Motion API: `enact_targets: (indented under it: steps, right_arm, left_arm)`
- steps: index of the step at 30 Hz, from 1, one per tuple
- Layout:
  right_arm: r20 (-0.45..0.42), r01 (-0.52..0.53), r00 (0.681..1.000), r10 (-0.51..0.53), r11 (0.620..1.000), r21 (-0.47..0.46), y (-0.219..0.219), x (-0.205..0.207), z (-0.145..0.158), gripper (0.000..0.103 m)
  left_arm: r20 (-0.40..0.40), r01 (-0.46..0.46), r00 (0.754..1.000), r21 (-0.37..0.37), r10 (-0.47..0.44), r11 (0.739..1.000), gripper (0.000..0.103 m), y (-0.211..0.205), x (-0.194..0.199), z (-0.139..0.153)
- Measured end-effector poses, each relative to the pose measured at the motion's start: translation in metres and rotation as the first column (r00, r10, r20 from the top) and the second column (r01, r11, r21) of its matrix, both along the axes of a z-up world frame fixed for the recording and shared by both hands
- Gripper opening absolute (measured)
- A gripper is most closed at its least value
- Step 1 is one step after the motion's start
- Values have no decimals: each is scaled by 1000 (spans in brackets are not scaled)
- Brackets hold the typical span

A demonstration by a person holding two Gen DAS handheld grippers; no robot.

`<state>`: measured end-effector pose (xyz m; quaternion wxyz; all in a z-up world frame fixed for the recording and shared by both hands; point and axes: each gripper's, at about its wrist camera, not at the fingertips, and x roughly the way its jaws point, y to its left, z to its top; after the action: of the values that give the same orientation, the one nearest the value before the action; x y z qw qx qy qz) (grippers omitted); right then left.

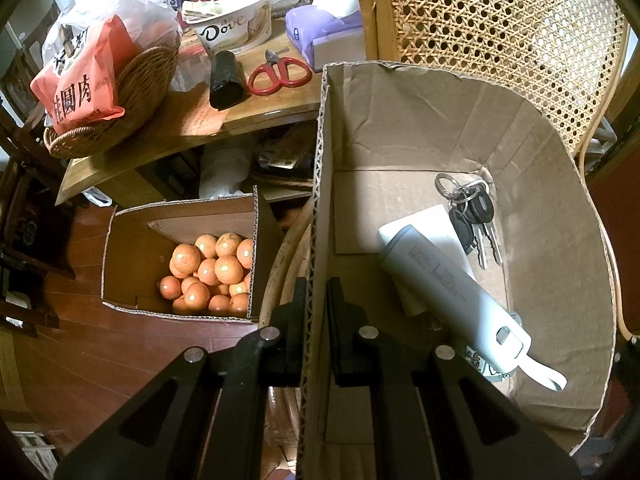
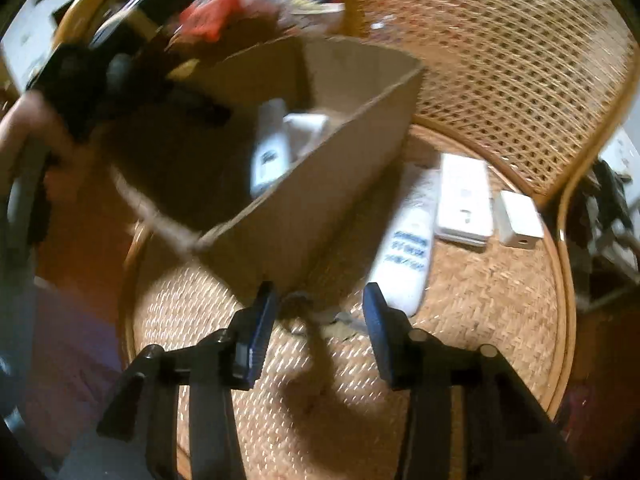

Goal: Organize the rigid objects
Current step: 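Carry the keys into the box and release them beside the other keys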

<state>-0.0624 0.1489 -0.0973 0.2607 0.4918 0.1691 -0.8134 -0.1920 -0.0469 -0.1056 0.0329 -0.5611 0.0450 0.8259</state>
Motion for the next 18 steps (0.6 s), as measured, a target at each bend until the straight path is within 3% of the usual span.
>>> enact_targets:
  steps: [11, 16, 18]
  right_arm:
    - [2, -66, 998, 66, 989, 132, -15, 10, -31, 48]
    - [-6, -56, 998, 57, 994, 98, -9, 11, -30, 47]
    - [-47, -58, 997, 65, 990, 128, -7, 14, -29, 25]
  left_arm:
    - [1, -3, 1000, 0, 3, 1000, 8, 1, -1, -1]
    - [2, -6, 1000, 3, 6, 1000, 9, 1, -1, 0]
    - [2, -4, 1000, 2, 4, 1000, 9, 1, 0, 0]
